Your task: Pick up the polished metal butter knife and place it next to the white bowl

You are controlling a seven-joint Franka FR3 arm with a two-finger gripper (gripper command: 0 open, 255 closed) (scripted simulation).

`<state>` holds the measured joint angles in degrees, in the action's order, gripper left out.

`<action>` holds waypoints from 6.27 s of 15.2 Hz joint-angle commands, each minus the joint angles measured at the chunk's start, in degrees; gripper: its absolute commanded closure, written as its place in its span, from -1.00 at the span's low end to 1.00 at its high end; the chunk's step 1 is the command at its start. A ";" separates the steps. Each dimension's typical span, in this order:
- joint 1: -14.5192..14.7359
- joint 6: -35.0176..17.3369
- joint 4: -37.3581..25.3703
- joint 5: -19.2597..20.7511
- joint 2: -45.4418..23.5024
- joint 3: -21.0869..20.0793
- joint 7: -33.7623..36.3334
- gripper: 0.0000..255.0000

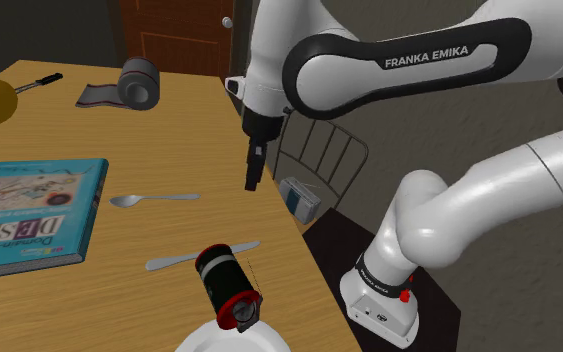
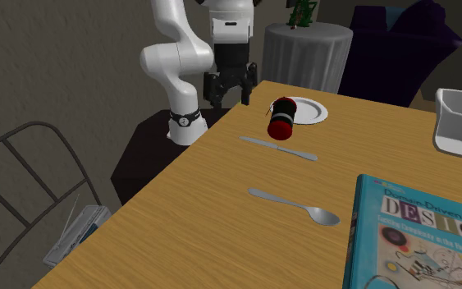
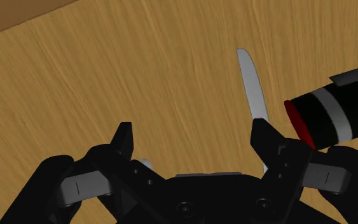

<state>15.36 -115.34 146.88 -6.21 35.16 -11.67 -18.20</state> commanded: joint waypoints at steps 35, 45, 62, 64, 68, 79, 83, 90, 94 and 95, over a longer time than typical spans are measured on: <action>9.40 -19.74 7.76 -4.18 -14.65 -6.50 -8.76 1.00; 9.63 -10.17 3.74 -4.13 -9.06 -5.22 -9.03 1.00; 9.42 4.53 -5.84 -3.20 -3.92 -3.33 -8.91 1.00; 9.37 6.15 -7.17 -3.07 -3.63 -3.13 -8.87 1.00; 9.26 9.32 -9.96 -2.80 -3.24 -2.77 -8.77 1.00; 10.53 13.74 -18.29 -3.81 -6.58 -6.91 -2.89 1.00; 11.60 12.99 -22.59 -4.32 -11.06 -11.64 2.98 1.00; 12.95 12.11 -32.53 -2.04 -21.42 -20.01 14.18 1.00; 14.15 12.28 -39.75 1.75 -29.11 -24.64 21.44 1.00; 14.63 12.46 -41.77 3.03 -31.27 -25.71 23.36 1.00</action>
<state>29.52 -103.11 107.36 -4.48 6.20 -36.15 2.96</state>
